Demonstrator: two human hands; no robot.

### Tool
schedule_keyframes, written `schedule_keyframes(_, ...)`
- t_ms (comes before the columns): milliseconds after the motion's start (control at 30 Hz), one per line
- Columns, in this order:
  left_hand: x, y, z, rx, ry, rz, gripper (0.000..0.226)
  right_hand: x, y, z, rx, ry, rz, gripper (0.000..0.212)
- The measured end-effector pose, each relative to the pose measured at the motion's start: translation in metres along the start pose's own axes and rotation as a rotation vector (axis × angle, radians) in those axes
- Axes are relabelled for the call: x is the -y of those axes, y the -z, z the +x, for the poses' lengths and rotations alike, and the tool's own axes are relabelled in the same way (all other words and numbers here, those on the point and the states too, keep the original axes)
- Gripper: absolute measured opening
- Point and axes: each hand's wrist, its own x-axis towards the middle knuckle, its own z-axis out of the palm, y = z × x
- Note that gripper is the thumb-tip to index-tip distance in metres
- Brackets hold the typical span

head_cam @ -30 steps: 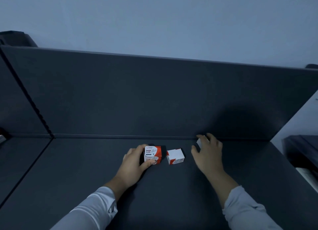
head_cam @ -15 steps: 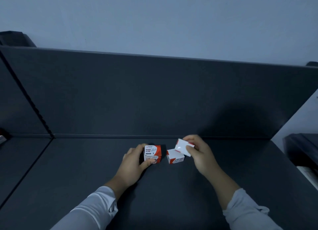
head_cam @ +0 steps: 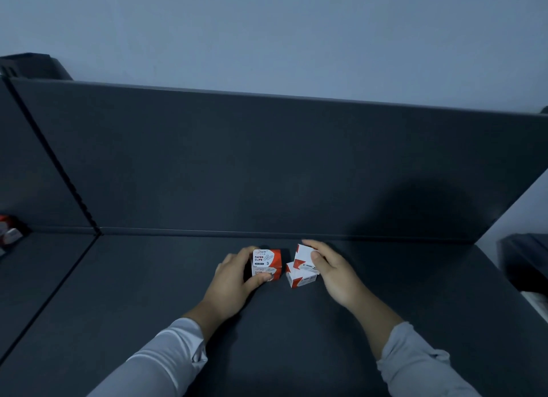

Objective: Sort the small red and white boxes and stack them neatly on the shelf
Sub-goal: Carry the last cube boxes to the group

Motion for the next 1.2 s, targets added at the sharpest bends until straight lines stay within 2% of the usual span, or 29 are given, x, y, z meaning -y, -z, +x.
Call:
schedule_keyframes(100,0.0,0.0,0.0,-0.004,0.009,0.002,0.046,-0.006,-0.001,-0.002,-0.056,0.064,-0.077,0.021)
schedule_keyframes(200,-0.002,0.0,0.0,-0.011,0.004,0.003,0.046,0.0,0.0,-0.005,-0.088,0.131,-0.031,0.02)
schedule_keyframes(367,0.0,0.0,-0.001,-0.011,0.015,-0.005,0.049,0.005,-0.003,-0.003,-0.032,0.158,-0.11,0.021)
schedule_keyframes(500,0.001,-0.001,-0.001,-0.019,0.015,-0.003,0.048,0.01,-0.003,-0.005,0.024,0.118,-0.028,0.023)
schedule_keyframes(567,0.001,-0.001,-0.001,-0.028,0.017,-0.006,0.045,0.007,0.0,-0.01,0.099,0.117,0.026,0.029)
schedule_keyframes(667,-0.001,0.0,-0.002,-0.026,0.025,-0.006,0.043,0.0,0.0,-0.019,0.168,0.127,0.014,0.054)
schedule_keyframes(767,-0.006,0.001,-0.003,-0.044,0.017,0.005,0.044,-0.003,-0.004,-0.021,0.097,0.175,-0.094,0.063)
schedule_keyframes(1033,-0.014,0.003,-0.01,-0.128,0.098,-0.058,0.036,-0.004,-0.007,-0.024,0.022,0.164,-0.112,0.072)
schedule_keyframes(1200,-0.027,0.007,-0.028,-0.169,0.184,-0.147,0.037,-0.002,-0.009,-0.028,-0.016,0.137,-0.018,0.046)
